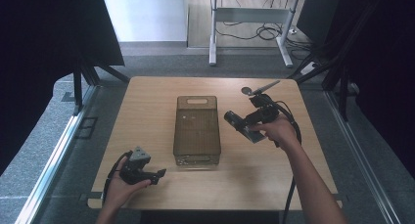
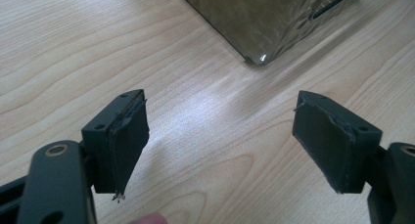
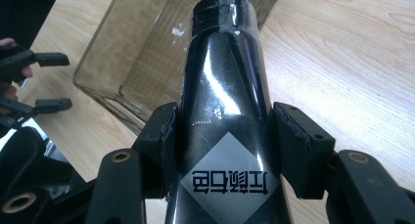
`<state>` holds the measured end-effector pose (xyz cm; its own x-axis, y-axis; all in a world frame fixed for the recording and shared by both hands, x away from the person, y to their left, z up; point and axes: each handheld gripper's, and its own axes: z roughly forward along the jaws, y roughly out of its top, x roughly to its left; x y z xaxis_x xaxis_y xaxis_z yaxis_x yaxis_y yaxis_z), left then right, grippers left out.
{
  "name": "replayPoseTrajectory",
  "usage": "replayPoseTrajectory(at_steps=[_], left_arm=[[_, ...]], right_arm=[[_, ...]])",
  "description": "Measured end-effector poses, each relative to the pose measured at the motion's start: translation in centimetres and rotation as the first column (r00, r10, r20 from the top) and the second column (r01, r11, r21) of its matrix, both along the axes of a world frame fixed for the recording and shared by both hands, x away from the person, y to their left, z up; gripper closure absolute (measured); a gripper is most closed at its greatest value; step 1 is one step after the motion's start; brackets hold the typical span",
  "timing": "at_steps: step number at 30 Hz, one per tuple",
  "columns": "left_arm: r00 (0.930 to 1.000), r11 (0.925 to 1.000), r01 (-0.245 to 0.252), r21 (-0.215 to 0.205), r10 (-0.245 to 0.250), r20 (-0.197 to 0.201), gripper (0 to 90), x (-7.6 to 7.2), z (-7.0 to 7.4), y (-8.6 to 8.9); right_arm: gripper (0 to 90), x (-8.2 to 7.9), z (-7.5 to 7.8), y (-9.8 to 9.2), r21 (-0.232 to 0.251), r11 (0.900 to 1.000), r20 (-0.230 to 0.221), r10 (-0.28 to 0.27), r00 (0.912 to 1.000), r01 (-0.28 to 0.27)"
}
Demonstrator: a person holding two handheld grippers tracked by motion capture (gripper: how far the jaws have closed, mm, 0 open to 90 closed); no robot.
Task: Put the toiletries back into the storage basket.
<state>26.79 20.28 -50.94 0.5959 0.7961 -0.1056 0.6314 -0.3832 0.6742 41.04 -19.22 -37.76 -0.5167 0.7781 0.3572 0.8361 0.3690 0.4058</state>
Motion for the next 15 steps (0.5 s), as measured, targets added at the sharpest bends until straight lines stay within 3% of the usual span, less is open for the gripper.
replayPoseTrajectory(at_steps=[15], left_arm=[[1.0000, 1.0000, 0.002, 0.000, -0.002, -0.003, 21.6, 0.1, -0.2, 0.0]], right_arm=[[45.5, 1.9, -0.5, 1.9, 0.043, 0.999, -0.020, -0.027, 0.9995, 0.027]])
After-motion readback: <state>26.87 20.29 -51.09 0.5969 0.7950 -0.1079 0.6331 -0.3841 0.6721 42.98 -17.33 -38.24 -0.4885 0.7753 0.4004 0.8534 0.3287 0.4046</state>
